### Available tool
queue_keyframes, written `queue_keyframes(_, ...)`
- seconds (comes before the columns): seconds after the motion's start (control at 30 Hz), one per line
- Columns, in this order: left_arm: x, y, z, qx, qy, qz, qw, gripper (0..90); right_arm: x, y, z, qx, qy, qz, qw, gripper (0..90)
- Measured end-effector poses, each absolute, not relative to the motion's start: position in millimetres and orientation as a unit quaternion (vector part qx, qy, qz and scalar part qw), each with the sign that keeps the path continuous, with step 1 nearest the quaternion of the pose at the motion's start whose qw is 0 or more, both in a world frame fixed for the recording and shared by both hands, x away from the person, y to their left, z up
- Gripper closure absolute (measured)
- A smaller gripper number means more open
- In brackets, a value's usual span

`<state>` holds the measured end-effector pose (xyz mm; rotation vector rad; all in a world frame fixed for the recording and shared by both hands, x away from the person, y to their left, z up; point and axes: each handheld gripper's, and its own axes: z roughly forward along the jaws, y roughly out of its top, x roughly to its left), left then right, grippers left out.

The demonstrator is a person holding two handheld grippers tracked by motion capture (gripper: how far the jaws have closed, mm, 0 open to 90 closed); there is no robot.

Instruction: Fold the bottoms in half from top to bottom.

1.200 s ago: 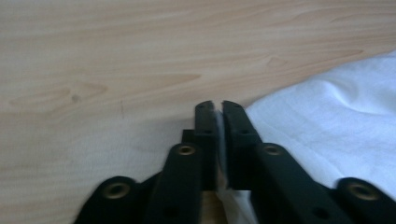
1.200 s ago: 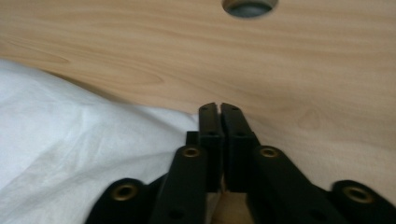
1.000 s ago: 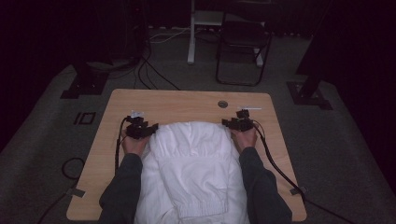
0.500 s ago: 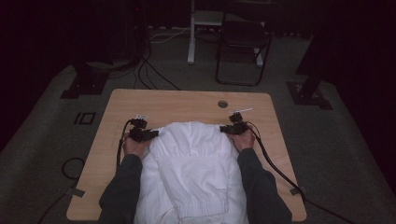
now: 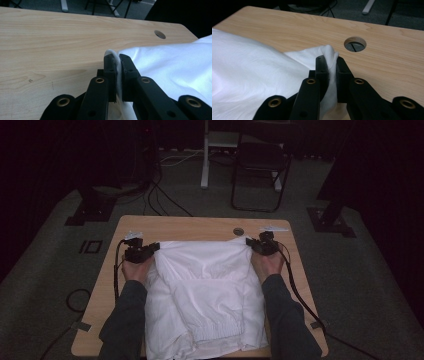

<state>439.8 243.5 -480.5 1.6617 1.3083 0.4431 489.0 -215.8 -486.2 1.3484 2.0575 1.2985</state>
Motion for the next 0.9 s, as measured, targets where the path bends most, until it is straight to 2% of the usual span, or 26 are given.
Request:
queue_keyframes(0.17, 416.7, 246.5, -470.1, 0.682, 0.504, 0.185, 0.496, 85.4, 477.0, -226.6, -486.6, 0.472, 0.718, 0.483, 0.167, 83.5)
queue_keyframes(0.43, 354.1, 251.0, -469.0, 0.713, 0.454, 0.188, 0.5, 85.2, 423.3, -247.4, -484.7, 0.431, 0.723, 0.519, 0.148, 83.2)
queue_keyframes(0.67, 307.3, 252.4, -494.7, 0.755, 0.438, 0.169, 0.457, 85.1, 374.5, -250.2, -499.7, 0.401, 0.754, 0.5, 0.145, 83.1)
queue_keyframes(0.9, 294.2, 241.6, -538.1, 0.785, 0.452, 0.127, 0.404, 84.9, 345.7, -248.8, -539.0, 0.413, 0.78, 0.455, 0.117, 82.4)
